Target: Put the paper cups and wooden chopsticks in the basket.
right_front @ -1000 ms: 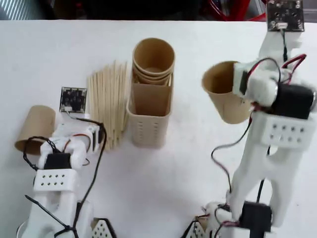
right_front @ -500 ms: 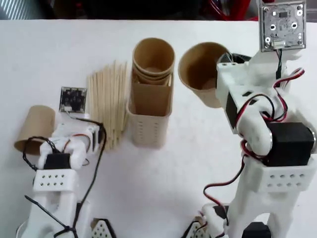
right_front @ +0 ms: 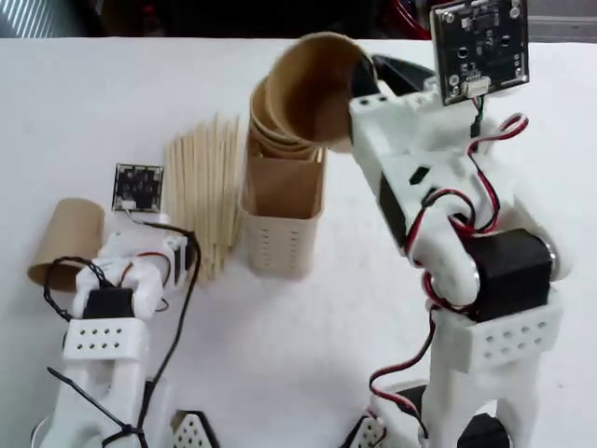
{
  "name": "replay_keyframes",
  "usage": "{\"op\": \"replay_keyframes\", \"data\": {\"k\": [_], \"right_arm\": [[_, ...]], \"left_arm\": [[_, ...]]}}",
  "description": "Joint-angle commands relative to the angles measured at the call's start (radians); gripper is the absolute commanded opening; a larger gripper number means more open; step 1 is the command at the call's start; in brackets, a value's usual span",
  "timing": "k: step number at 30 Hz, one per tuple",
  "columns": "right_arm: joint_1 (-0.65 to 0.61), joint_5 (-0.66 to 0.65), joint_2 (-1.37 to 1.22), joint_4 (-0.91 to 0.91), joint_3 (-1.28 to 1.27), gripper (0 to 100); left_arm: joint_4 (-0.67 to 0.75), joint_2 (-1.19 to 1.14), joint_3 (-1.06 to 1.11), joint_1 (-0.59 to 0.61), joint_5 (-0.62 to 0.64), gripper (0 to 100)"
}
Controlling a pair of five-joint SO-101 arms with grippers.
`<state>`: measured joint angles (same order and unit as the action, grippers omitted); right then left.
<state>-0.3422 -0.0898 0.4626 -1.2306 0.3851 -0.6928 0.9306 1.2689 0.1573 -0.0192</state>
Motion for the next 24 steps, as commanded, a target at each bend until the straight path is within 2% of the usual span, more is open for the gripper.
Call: {"op": "replay_keyframes", "data": {"k": [1,4,8,12,18,24], "right_arm": [[-0.016,0.008,-0.047,0.128,-0.051,1.7],[-0.015,0.021,-0.102,0.191,-0.089,1.7],[-0.008,0.135,-0.166,0.271,-0.094,1.7],[-0.016,0.166,-0.209,0.302,-0.095,1.7],[0.008,0.299,-0.271,0.257,-0.098,1.8],[0.015,0.298,-0.355,0.162,-0.098,4.3]], "left_arm": [[0.021,0.016,-0.008,-0.005,0.002,21],[0.021,0.013,-0.008,-0.005,0.002,21],[0.021,0.013,-0.008,-0.005,0.002,21],[0.021,0.015,-0.008,-0.005,0.002,21],[0.021,0.016,-0.008,-0.008,0.002,21],[0.021,0.016,-0.008,-0.007,0.002,21]]}}
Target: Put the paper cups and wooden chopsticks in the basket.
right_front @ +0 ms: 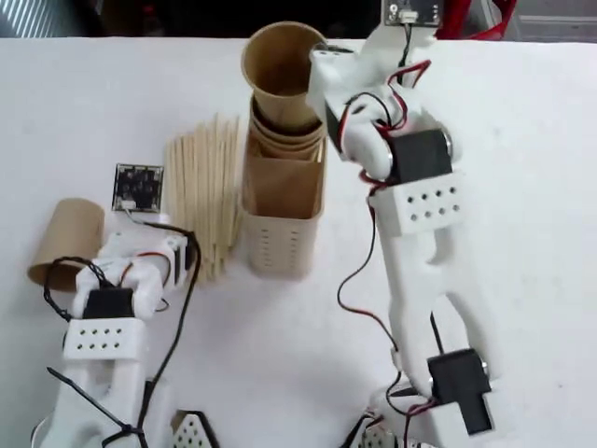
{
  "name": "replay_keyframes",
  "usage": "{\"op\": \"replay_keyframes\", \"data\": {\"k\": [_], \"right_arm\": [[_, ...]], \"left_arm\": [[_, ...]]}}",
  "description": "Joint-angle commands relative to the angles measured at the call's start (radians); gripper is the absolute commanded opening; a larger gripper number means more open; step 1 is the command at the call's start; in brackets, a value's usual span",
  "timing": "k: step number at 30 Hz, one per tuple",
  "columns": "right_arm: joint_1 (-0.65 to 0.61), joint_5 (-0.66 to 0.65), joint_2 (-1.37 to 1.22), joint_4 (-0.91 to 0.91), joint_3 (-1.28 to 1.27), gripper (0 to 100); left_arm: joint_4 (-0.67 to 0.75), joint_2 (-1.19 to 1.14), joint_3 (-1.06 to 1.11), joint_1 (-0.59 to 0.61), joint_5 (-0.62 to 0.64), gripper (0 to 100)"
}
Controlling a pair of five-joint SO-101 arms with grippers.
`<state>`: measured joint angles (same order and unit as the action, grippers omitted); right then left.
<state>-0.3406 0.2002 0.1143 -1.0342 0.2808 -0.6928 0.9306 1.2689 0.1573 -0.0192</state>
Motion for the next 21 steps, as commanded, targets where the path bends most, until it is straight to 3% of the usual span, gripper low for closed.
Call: {"op": "replay_keyframes", "data": {"k": [1,8,16,21], "right_arm": [[0.018,0.008,-0.019,-0.05,0.006,7.4],[0.016,0.006,-0.09,-0.196,0.006,31.8],[0.013,0.002,-0.246,-0.219,0.006,32.0],[0.015,-0.077,-0.306,-0.213,0.015,32.0]], "left_arm": [[0.021,0.016,-0.008,-0.007,0.002,21],[0.021,0.016,-0.008,-0.005,0.002,21],[0.021,0.016,-0.008,-0.005,0.002,21],[0.021,0.016,-0.008,-0.005,0.002,21]]}}
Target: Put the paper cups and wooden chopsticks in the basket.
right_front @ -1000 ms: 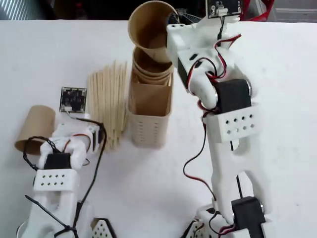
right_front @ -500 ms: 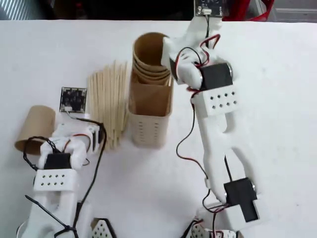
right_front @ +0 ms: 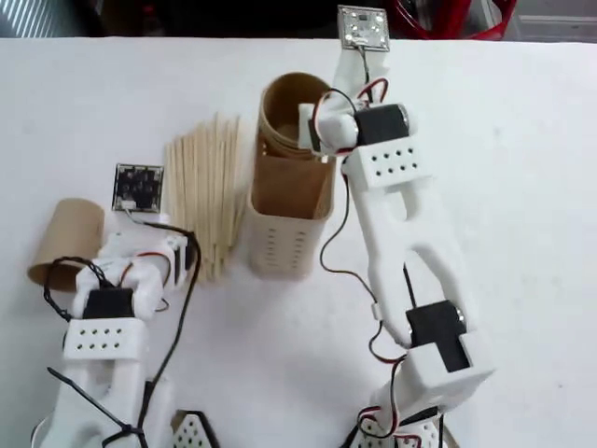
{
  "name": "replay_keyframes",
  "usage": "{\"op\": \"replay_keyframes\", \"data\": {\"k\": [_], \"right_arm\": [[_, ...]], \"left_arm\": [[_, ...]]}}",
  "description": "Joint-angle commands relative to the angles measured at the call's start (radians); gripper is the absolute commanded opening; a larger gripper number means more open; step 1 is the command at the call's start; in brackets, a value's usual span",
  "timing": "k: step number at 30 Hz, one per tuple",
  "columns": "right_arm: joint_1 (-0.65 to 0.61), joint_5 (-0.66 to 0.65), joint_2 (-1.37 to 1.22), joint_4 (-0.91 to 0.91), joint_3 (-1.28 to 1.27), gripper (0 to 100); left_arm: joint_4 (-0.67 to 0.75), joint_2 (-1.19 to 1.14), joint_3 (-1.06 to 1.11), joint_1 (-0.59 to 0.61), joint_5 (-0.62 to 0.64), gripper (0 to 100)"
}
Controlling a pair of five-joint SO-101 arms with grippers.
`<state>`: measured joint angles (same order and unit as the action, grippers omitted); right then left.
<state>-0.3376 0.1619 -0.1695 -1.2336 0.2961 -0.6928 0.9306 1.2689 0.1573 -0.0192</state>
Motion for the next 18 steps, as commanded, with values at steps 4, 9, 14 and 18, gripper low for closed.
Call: {"op": "replay_keyframes", "data": {"k": [4,9,14,18], "right_arm": [[0.008,-0.041,0.005,-0.013,0.0,32.0],[0.008,-0.046,0.134,-0.019,-0.005,32.0],[-0.016,-0.04,0.318,-0.082,-0.008,31.9],[-0.079,-0.04,0.43,-0.196,-0.009,31.8]], "left_arm": [[0.021,0.016,-0.009,-0.005,0.0,21],[0.021,0.016,-0.009,-0.005,0.0,21],[0.021,0.016,-0.015,0.024,0.0,21],[0.069,0.016,-0.014,0.059,0.002,21]]}}
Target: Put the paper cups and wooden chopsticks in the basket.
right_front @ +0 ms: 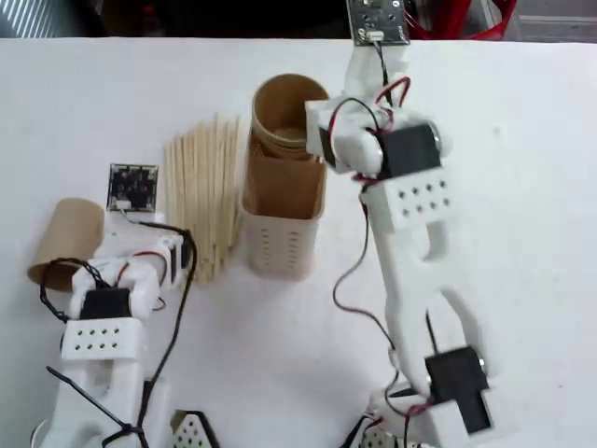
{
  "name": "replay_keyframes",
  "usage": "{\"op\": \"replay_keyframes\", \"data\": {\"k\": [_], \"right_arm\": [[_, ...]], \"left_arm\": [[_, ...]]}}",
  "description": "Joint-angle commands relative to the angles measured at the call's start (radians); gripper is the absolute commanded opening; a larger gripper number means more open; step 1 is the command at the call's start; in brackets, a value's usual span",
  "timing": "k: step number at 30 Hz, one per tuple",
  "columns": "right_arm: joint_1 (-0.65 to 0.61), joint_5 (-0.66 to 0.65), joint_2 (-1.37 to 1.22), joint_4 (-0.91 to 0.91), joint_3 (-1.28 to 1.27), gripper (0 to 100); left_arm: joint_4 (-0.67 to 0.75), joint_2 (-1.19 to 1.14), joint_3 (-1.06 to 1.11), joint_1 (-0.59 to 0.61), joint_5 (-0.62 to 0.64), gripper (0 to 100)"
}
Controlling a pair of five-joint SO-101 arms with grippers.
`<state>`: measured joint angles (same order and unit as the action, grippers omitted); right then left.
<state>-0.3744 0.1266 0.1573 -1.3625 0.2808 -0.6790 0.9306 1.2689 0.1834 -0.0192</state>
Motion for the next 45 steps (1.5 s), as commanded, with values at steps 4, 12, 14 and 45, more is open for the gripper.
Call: {"op": "replay_keyframes", "data": {"k": [4,12,14,45], "right_arm": [[-0.056,-0.012,0.186,-0.248,0.006,30.0],[0.088,-0.308,0.435,-0.337,-0.262,3.5],[0.131,-0.328,0.533,-0.309,-0.414,4.8],[0.489,-0.678,1.552,0.137,-1.847,4.9]], "left_arm": [[-0.015,0.038,-0.094,0.125,0.003,21],[-0.595,0.32,-0.5,0.378,-0.454,21],[-0.647,0.378,-0.529,0.466,-0.628,22],[0.158,0.398,0.207,0.57,-1.125,30]]}}
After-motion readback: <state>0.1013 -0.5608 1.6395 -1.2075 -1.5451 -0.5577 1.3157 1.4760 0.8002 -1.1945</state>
